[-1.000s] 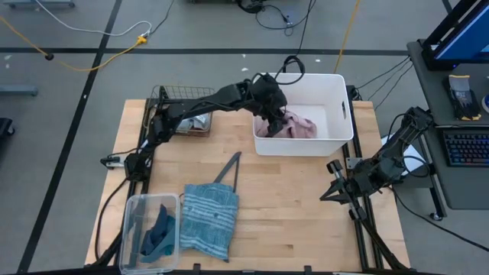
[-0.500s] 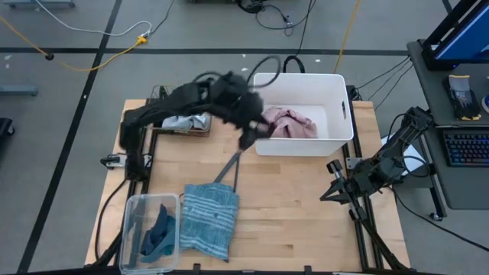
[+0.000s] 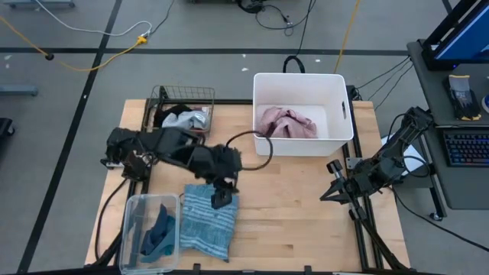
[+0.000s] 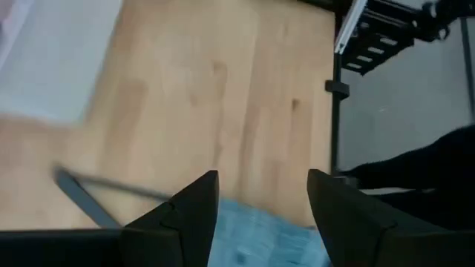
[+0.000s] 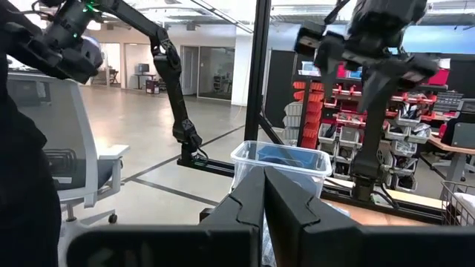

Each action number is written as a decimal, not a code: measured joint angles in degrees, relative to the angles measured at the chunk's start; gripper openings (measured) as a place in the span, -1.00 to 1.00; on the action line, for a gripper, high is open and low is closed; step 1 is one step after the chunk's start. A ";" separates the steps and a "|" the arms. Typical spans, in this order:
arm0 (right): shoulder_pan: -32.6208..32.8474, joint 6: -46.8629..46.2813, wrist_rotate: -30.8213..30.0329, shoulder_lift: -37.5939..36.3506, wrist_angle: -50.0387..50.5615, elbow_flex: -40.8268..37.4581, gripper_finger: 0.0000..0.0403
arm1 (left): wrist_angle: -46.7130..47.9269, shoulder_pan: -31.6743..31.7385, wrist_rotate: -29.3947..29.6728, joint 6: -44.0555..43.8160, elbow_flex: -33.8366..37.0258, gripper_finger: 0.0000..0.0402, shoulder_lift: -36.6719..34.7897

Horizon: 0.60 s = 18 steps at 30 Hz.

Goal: Pick & Place Cloths
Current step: Put the blue polo shirt into the white bin

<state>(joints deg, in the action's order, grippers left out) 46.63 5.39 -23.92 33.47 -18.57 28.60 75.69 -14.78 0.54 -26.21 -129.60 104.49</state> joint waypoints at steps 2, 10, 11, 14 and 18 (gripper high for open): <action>0.00 0.00 0.00 0.00 0.00 0.01 -0.98 | 0.19 -1.31 0.13 -6.53 0.00 0.05 0.80; 0.00 0.00 0.00 0.00 0.00 0.00 -0.98 | 2.83 -6.48 3.19 -17.94 0.07 0.12 2.92; 0.00 0.00 0.00 0.00 0.00 0.00 -0.98 | 3.40 -6.84 3.62 -18.09 0.07 0.13 3.71; 0.00 0.00 0.02 0.01 -0.02 0.00 -0.98 | 8.46 -8.87 5.72 -17.06 0.00 0.17 5.28; 0.00 0.00 0.15 0.00 -0.03 0.00 -0.98 | 14.48 -11.71 5.36 -15.08 0.78 0.22 9.24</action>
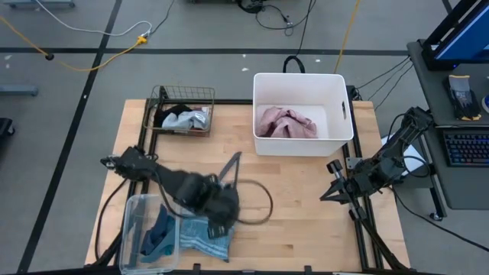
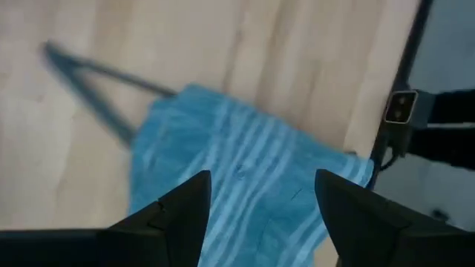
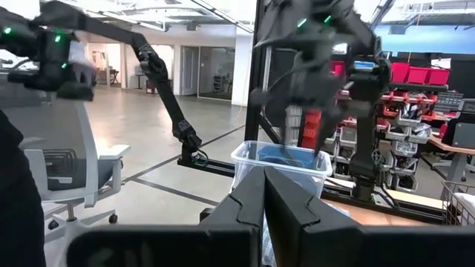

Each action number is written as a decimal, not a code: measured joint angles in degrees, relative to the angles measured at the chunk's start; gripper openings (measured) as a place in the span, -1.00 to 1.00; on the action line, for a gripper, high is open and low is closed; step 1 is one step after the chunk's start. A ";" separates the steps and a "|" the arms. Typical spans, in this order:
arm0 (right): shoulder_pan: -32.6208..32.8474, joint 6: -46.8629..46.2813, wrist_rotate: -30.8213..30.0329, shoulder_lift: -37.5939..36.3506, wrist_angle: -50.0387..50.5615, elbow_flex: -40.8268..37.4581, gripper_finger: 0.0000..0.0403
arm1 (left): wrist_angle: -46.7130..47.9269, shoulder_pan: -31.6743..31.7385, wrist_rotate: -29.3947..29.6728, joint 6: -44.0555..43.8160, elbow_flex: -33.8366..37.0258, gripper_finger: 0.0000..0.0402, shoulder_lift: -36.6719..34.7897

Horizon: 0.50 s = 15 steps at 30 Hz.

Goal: Pick & Place Cloths
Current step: Put the blue polo shirt into the white bin

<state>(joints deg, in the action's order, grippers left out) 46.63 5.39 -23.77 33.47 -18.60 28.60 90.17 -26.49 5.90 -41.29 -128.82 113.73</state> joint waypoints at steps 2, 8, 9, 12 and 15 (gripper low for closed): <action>0.00 0.00 0.02 0.00 0.01 0.00 -0.98 | -2.50 -1.41 -0.82 2.41 2.37 0.25 0.65; 0.00 -0.24 0.05 0.00 0.01 0.00 -0.98 | 0.17 -3.39 0.60 1.54 10.66 0.34 1.64; 0.00 -0.34 0.07 0.00 0.01 0.00 -0.98 | -0.15 -3.39 0.95 1.10 12.35 0.35 1.56; -0.01 -0.38 0.07 0.00 0.03 0.00 -0.98 | -1.35 -3.65 2.84 1.11 15.87 0.38 1.42; 0.00 -0.39 0.09 0.00 0.03 0.00 -0.98 | -3.47 -4.00 2.79 3.09 19.35 0.41 1.42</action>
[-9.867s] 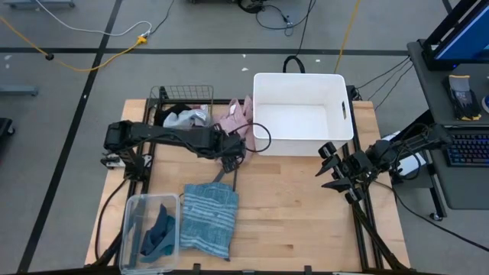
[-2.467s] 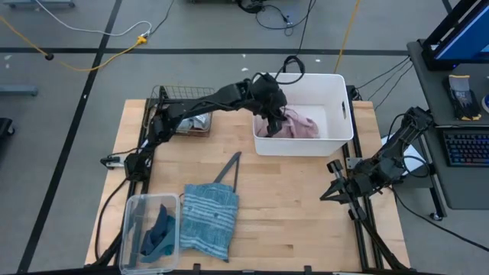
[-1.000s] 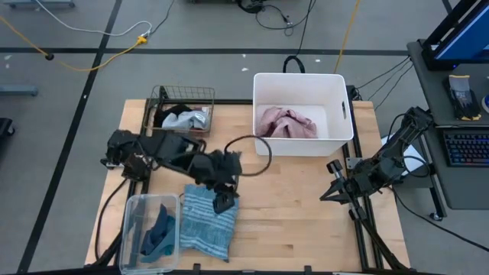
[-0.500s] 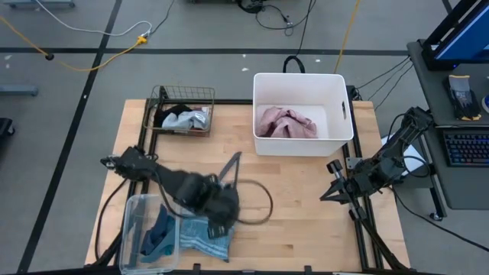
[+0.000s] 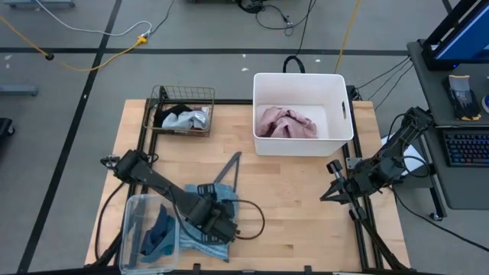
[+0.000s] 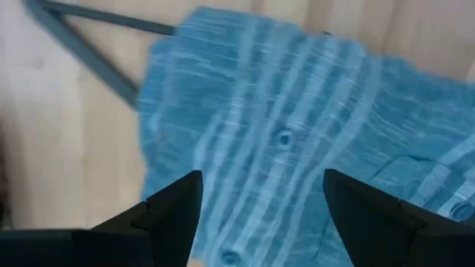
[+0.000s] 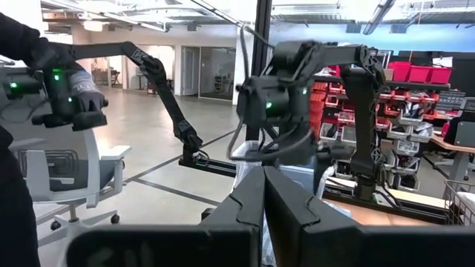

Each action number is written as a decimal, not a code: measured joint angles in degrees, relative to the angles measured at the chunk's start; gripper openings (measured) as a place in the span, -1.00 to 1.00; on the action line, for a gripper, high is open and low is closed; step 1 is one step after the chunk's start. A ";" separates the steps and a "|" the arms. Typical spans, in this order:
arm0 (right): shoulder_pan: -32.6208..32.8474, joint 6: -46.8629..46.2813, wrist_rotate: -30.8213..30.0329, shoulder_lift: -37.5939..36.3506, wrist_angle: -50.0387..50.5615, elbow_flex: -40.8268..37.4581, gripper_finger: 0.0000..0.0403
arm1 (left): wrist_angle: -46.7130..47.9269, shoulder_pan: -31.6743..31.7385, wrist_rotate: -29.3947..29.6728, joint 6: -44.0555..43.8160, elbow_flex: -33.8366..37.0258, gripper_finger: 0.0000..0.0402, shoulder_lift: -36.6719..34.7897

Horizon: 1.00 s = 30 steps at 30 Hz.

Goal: Pick & Place Cloths
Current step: Put the blue polo shirt into the white bin

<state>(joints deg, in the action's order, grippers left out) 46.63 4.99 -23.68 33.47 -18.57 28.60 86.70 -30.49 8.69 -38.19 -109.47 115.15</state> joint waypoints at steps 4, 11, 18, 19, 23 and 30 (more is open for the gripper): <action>0.00 -0.02 0.02 0.00 0.00 0.00 -0.98 | -2.39 -0.39 -3.17 2.46 3.96 0.43 -0.02; -0.01 -0.02 0.04 0.00 -0.01 0.00 -0.98 | -4.79 -0.34 -2.43 4.91 9.52 0.43 -0.04; 0.00 -0.04 0.04 0.00 -0.02 0.00 -0.98 | -12.50 0.38 -0.78 7.09 17.14 0.43 -0.09; 0.00 -0.04 0.04 0.00 -0.02 0.00 -0.98 | -14.17 0.66 -0.50 6.99 18.66 0.43 -0.09; 0.00 -0.06 0.03 0.00 -0.02 0.00 -0.98 | -23.88 1.82 -1.43 8.68 25.29 0.43 -0.25; 0.00 -4.25 0.02 0.00 0.00 0.00 -0.98 | -36.50 3.33 -5.82 9.77 34.48 0.24 -1.16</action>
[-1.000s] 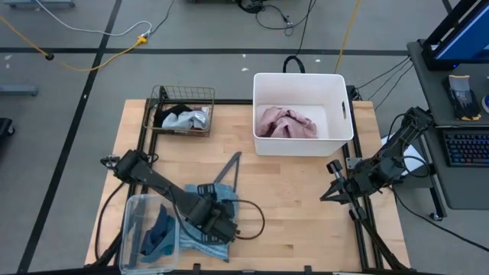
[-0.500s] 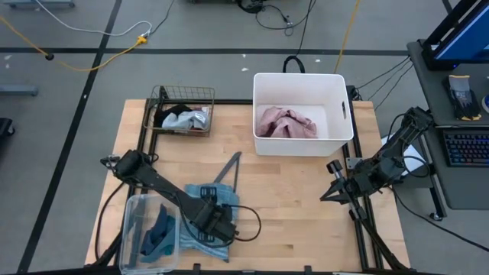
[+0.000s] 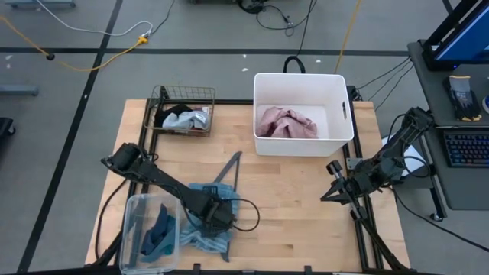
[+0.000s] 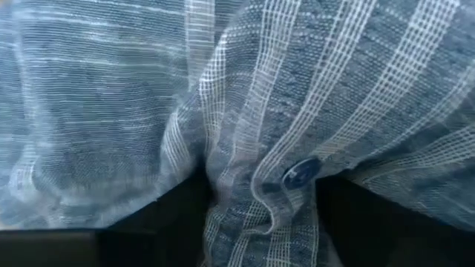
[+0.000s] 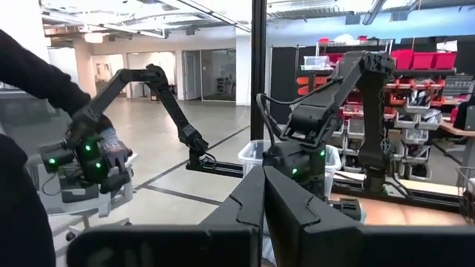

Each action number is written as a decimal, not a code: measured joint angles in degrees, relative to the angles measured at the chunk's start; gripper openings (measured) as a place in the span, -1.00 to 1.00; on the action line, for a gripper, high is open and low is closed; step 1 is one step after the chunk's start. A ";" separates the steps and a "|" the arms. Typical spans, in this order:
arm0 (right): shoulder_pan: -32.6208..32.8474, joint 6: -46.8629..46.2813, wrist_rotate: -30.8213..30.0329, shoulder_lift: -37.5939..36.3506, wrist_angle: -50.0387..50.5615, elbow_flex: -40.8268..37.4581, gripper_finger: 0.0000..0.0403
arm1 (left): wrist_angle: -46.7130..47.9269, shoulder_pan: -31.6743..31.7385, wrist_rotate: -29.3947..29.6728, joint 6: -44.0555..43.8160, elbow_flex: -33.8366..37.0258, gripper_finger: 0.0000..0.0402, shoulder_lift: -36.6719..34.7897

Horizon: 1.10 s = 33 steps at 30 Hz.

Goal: Pick & Place Cloths
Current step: Put the blue polo shirt into the white bin

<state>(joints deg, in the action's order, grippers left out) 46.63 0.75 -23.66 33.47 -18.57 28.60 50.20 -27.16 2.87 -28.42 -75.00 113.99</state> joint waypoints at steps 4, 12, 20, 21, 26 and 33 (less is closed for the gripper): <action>0.00 -0.08 -0.07 0.00 0.00 0.00 -0.98 | -1.71 0.31 -0.28 2.51 0.50 -0.14 0.05; 0.00 -0.08 -0.15 0.01 0.01 0.00 -0.98 | -3.19 0.85 0.22 3.74 0.34 -0.86 0.21; 0.00 0.31 -0.21 0.02 0.00 0.00 -0.98 | -1.31 1.41 -0.31 0.44 0.94 -0.86 -6.51; -0.01 0.31 -0.22 0.02 0.03 0.00 -0.98 | -0.77 1.62 -0.28 -0.35 0.96 -0.86 -8.10; -0.02 0.47 -0.24 0.00 0.00 0.00 -0.98 | -0.43 3.06 0.13 -4.77 0.80 -0.86 -17.45; -0.02 0.55 -0.22 0.01 0.00 0.00 -0.98 | -0.95 3.79 7.53 -10.46 0.72 -0.86 -31.75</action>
<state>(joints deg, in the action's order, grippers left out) 46.61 1.30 -23.88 33.48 -18.57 28.60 49.25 -23.37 10.40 -38.88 -74.27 82.25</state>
